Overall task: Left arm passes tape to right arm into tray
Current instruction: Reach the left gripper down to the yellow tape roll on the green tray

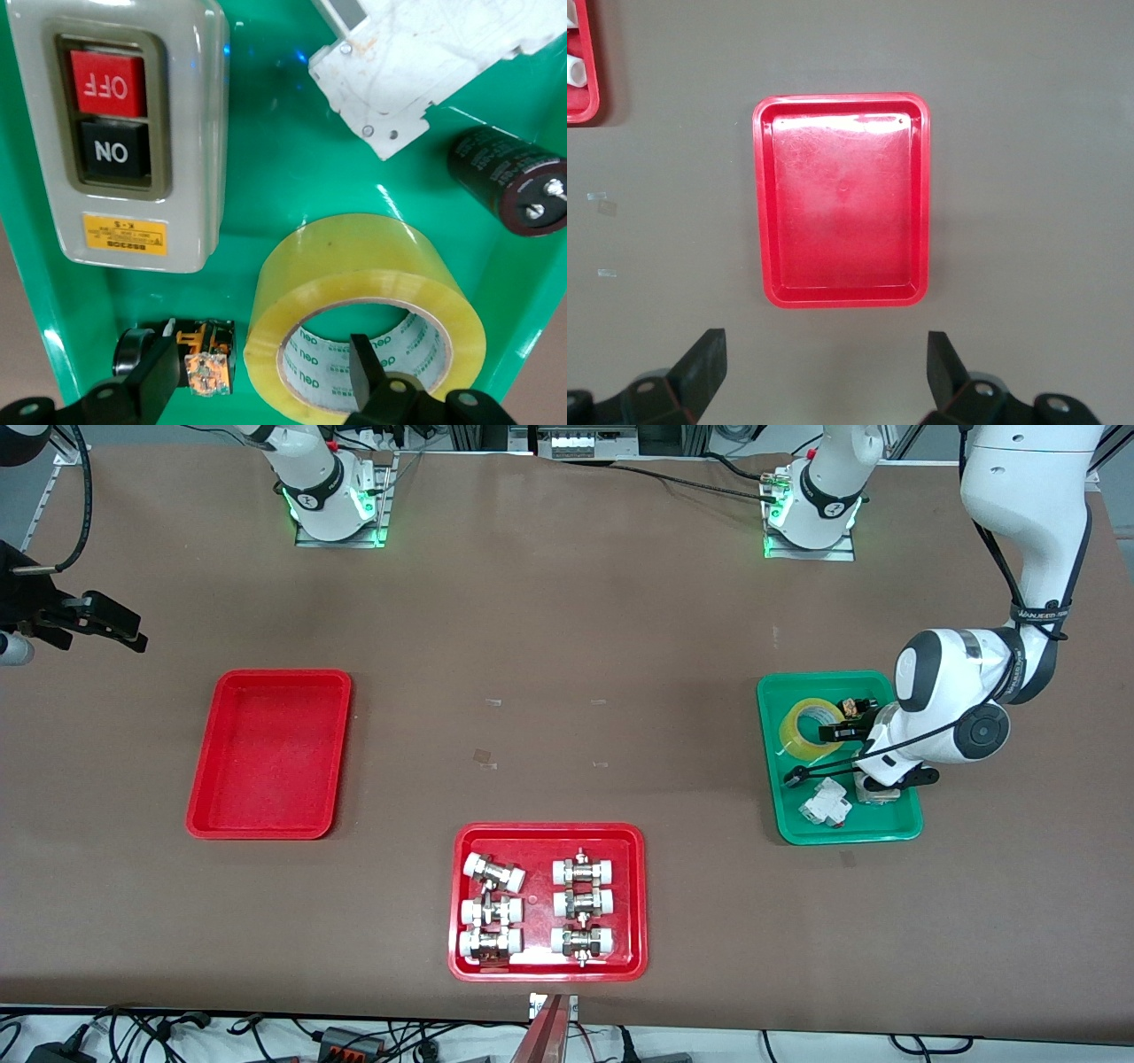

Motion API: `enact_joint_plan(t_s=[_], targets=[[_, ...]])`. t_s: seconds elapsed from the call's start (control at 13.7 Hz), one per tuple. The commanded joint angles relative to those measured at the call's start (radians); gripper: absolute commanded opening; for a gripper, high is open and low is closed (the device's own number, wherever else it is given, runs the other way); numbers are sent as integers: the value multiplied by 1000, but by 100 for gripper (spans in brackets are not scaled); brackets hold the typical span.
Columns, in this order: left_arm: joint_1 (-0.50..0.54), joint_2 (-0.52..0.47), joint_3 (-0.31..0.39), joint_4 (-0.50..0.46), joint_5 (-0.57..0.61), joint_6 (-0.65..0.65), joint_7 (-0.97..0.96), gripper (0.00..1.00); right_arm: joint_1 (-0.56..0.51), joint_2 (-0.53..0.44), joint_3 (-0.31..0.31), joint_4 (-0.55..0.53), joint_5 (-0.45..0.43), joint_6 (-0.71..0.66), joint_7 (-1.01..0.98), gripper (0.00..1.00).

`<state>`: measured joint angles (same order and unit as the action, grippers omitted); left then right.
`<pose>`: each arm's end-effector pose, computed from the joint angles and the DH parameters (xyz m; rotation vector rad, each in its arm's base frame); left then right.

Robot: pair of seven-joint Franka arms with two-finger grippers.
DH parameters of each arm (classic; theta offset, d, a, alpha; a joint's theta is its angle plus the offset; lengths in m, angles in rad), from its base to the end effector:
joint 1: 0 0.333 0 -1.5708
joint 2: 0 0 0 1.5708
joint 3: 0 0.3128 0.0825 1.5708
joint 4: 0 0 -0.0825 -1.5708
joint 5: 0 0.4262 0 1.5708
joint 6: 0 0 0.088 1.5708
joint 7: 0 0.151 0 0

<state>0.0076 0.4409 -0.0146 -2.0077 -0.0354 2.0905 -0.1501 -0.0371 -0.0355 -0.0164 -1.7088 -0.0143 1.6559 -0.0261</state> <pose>0.5734 -0.0075 0.1333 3.0749 0.2566 -0.5609 0.5882 -0.0337 0.5345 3.1283 -0.0407 -0.0281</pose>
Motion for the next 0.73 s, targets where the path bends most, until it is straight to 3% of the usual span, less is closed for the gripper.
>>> enact_joint_plan(t_s=[0.0,0.29,0.51,0.66], targets=[[0,-22,-5,-25,17,16,-25,76,-4,-4,7,12,-6,-19,-14,100],[2,-15,-5,-34,19,19,-25,63,-3,-4,7,11,-4,-21,-18,100],[3,-18,-5,-34,19,19,-23,35,-3,-4,7,12,-6,-56,-12,100],[5,-18,-5,-34,19,19,-11,27,-3,-4,7,12,-6,-58,-14,100]])
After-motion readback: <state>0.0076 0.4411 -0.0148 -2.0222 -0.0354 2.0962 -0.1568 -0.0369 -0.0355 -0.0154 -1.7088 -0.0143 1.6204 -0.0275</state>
